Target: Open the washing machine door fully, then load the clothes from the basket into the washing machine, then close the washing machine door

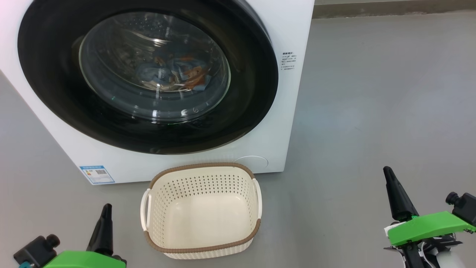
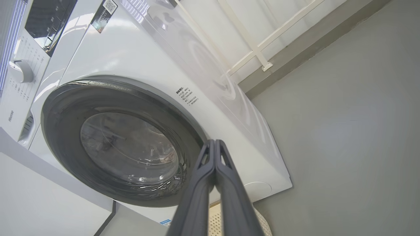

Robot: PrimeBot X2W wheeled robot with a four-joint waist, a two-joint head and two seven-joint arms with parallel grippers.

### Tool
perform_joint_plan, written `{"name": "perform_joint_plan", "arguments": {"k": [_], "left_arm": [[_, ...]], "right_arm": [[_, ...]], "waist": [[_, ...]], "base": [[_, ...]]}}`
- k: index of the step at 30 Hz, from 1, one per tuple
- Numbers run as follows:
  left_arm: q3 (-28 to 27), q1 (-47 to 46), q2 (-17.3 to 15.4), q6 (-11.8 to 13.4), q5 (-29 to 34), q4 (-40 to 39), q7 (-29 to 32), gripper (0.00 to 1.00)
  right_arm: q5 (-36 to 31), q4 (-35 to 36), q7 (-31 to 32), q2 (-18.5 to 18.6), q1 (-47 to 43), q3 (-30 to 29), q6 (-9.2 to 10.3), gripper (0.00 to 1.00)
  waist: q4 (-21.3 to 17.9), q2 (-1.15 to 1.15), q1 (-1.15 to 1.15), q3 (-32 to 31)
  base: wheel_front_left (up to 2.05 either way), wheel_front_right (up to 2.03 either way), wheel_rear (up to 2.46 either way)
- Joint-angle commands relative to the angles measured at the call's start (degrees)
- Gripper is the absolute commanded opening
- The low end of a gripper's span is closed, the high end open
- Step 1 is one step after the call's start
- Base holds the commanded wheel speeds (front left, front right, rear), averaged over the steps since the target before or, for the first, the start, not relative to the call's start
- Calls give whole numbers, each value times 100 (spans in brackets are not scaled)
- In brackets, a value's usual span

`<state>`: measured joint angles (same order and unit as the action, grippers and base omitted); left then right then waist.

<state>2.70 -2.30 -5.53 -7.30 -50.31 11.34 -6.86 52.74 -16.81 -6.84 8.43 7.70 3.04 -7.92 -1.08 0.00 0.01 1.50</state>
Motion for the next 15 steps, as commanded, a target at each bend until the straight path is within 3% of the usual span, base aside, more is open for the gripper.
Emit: {"name": "perform_joint_plan", "arguments": {"k": [1, 15], "left_arm": [[-154, -231, -47, 9, -174, -89, 59, 0], [-273, -268, -10, 8, -984, -18, 283, 0]], "right_arm": [[182, 173, 40, 6, 68, -20, 18, 0], [950, 188, 261, -75, 32, -164, 22, 0]], "waist": [[3, 0, -1, -3], [23, 0, -1, -32]], "base": [[0, 0, 0], [0, 0, 0]]}}
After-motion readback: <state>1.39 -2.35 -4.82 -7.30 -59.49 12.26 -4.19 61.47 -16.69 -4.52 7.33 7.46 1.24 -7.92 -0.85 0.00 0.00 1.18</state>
